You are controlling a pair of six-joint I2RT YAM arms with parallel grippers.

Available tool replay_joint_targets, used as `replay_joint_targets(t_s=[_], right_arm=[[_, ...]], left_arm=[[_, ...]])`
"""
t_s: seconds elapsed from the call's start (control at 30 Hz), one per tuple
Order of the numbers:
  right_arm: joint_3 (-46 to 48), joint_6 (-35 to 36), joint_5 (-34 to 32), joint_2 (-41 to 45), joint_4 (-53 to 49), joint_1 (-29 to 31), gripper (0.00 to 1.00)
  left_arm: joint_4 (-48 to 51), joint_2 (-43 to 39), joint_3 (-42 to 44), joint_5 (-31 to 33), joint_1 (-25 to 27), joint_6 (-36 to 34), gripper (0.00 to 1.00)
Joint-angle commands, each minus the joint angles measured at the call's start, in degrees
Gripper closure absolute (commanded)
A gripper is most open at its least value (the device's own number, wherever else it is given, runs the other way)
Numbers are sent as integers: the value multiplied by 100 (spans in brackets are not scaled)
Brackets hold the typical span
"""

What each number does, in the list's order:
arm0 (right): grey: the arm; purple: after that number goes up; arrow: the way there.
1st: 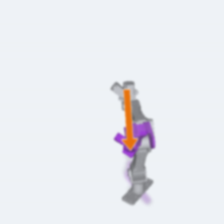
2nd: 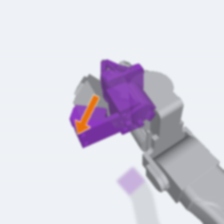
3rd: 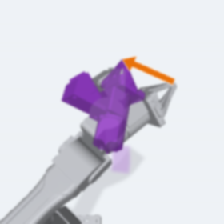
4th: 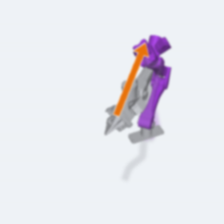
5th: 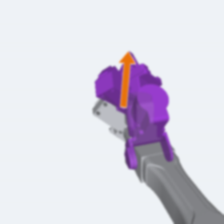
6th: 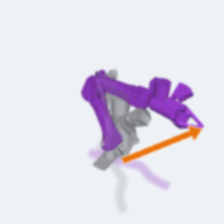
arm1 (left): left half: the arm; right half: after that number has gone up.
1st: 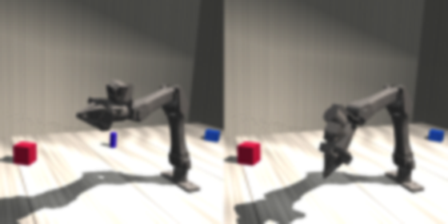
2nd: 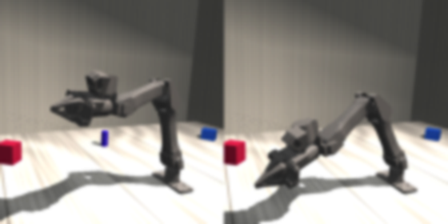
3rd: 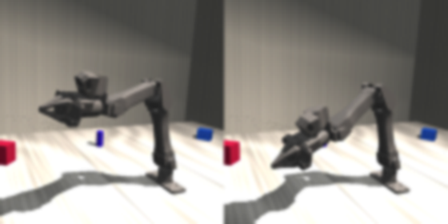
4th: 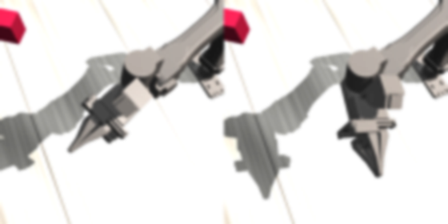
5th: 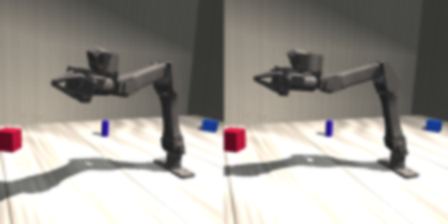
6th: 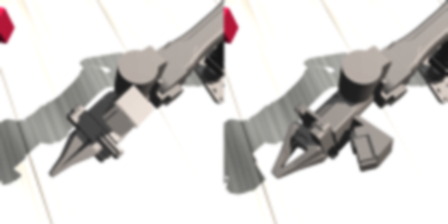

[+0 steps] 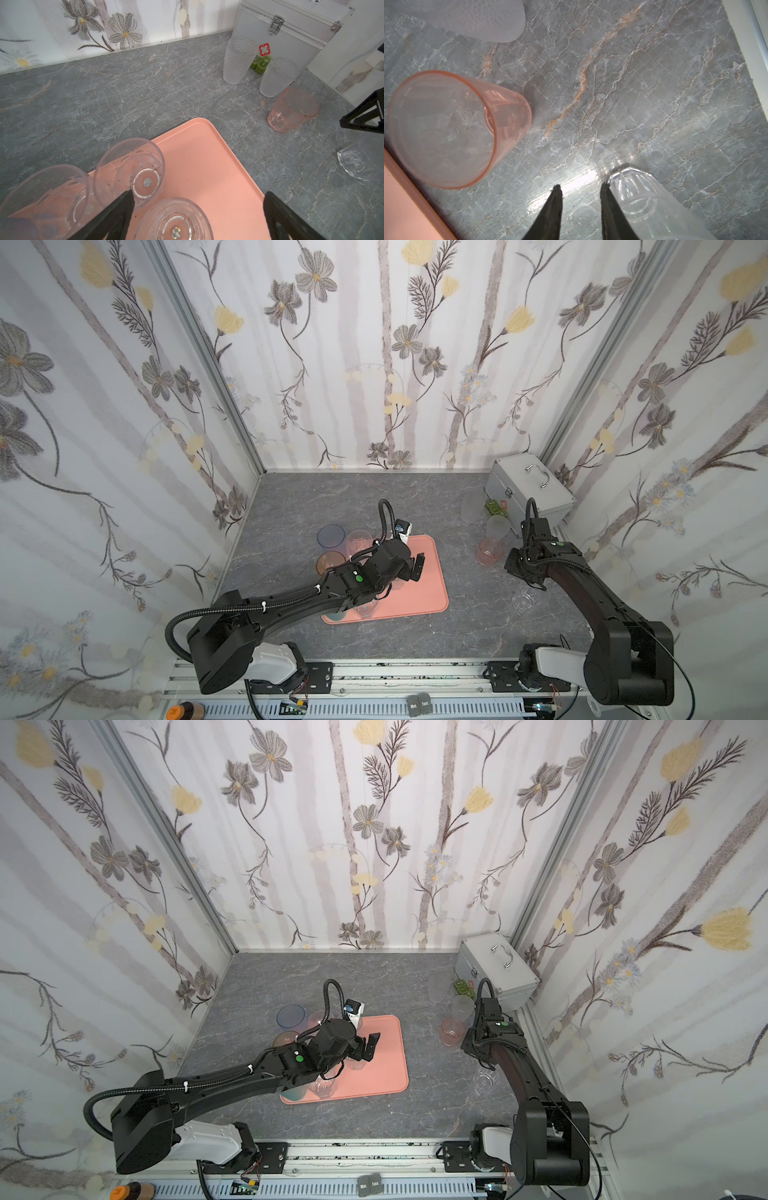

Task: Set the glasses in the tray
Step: 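Open the right gripper and move it toward the pink cup near the case, then grasp the fallen clear glass by its rim with the right gripper, then carry the clear glass over the tray and set it among the glasses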

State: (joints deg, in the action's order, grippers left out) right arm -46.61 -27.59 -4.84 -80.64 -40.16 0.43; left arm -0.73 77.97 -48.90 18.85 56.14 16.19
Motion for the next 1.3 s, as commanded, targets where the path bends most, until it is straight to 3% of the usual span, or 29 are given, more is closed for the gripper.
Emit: replay_joint_targets(t_s=[0.0, 0.23, 0.43, 0.53, 0.73, 0.83, 0.97, 1.27], right_arm=[[-212, -25, -35, 145, -129, 10, 65], [-464, -110, -395, 627, -1006, 10, 52], [-48, -263, -104, 778, -1053, 21, 51], [265, -277, 165, 662, -775, 27, 56], [254, -287, 253, 550, -692, 471, 79], [151, -217, 215, 529, -947, 799, 89], [71, -408, 500, 761, -1137, 1315, 95], [-534, -1305, 803, 418, -816, 3611, 100]], left_arm=[[-260, -63, 43, 56, -31, -37, 0], [-364, -2, 65, -5, -31, 7, 0], [-428, 46, 70, -66, -47, -27, 0], [-437, 51, 91, -85, -53, -54, 0], [-437, -42, 263, 3, -67, 86, 0], [-428, -177, 391, -34, -134, 301, 0], [-428, -416, 553, -22, -252, 377, 0], [-385, -945, 770, 60, -521, 251, 0]])
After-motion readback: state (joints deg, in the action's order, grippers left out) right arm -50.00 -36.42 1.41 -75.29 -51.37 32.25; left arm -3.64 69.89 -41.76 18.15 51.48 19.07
